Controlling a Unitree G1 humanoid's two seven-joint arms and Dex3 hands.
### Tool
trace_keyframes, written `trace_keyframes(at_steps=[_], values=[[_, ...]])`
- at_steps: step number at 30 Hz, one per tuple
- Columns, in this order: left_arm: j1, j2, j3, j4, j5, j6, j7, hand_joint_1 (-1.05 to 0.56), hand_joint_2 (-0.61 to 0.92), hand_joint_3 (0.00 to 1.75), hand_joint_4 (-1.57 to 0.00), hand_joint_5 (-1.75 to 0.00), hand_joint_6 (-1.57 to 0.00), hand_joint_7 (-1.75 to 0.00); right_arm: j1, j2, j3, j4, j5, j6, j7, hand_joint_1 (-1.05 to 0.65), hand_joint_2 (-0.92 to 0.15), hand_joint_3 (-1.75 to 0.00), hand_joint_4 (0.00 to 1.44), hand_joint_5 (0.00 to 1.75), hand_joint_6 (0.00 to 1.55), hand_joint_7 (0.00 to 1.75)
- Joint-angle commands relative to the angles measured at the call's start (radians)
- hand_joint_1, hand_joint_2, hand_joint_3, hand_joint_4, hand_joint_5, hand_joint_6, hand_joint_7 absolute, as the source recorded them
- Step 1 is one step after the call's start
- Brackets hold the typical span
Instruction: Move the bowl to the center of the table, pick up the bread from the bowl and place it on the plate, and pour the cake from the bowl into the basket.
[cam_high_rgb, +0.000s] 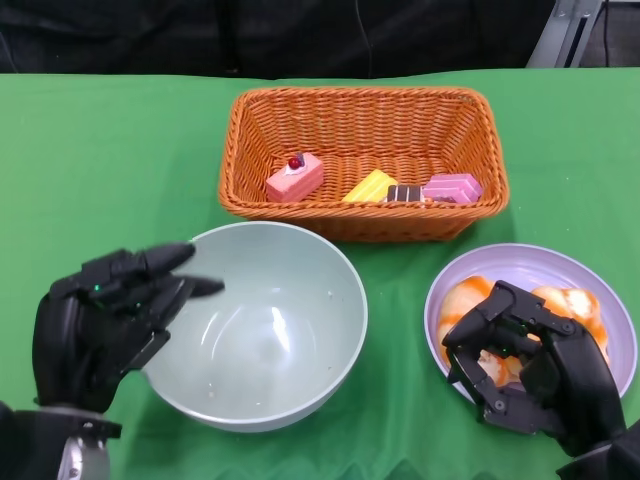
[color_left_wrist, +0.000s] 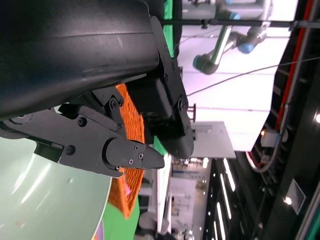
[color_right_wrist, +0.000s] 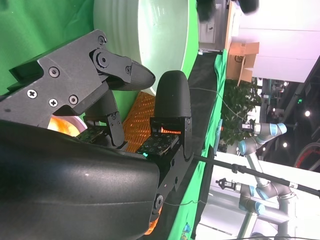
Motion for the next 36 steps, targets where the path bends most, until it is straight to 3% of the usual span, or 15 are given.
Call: trace_keyframes(at_steps=[1,2,4,9,13,24,36], values=[[0.027,-0.009,0.080,-0.014,0.063,0.052,-0.127,-0.18,0.92,0.22,-0.87,-1.19,-1.04,-0.86,0.000,-0.012,-0.013,0.002,0.022,-0.019,0.009,-0.10,-0.57,-0.89,0.66,1.59,0.64,1.28],[0.030,-0.012,0.099,-0.013,0.075,0.066,-0.177,-0.14,0.92,0.22,-0.86,-1.27,-0.96,-1.09,0.000,-0.012,-0.014,0.002,0.025,-0.023,0.012,-0.10,-0.57,-0.89,0.67,1.59,0.64,1.29],[0.034,-0.020,0.137,-0.011,0.078,0.107,-0.283,-0.09,0.92,0.23,-0.87,-1.33,-0.93,-1.22,0.003,-0.013,-0.013,-0.004,0.040,-0.025,0.026,-0.10,-0.57,-0.90,0.68,1.58,0.64,1.29],[0.034,-0.040,0.229,0.015,0.093,0.179,-0.494,-0.12,0.92,0.25,-0.87,-1.43,-0.92,-1.27,0.008,-0.018,-0.014,-0.016,0.093,-0.034,0.079,-0.10,-0.56,-0.93,0.70,1.58,0.64,1.30],[0.032,-0.059,0.293,0.030,0.117,0.207,-0.578,-0.13,0.92,0.22,-0.85,-1.47,-0.93,-1.25,0.010,-0.025,-0.011,-0.025,0.112,-0.042,0.115,-0.09,-0.56,-0.95,0.72,1.59,0.64,1.34],[0.032,-0.118,0.419,-0.002,0.157,0.246,-0.644,-0.13,0.92,0.27,-0.84,-1.47,-0.93,-1.17,0.022,-0.023,-0.005,-0.035,0.106,-0.031,0.130,-0.07,-0.50,-1.01,0.77,1.58,0.67,1.37],[0.027,-0.135,0.451,-0.119,0.170,0.316,-0.673,-0.14,0.92,0.30,-0.82,-1.40,-0.92,-1.11,-0.020,-0.021,-0.009,-0.019,0.117,-0.002,0.132,-0.10,-0.56,-0.94,0.71,1.60,0.63,1.37]])
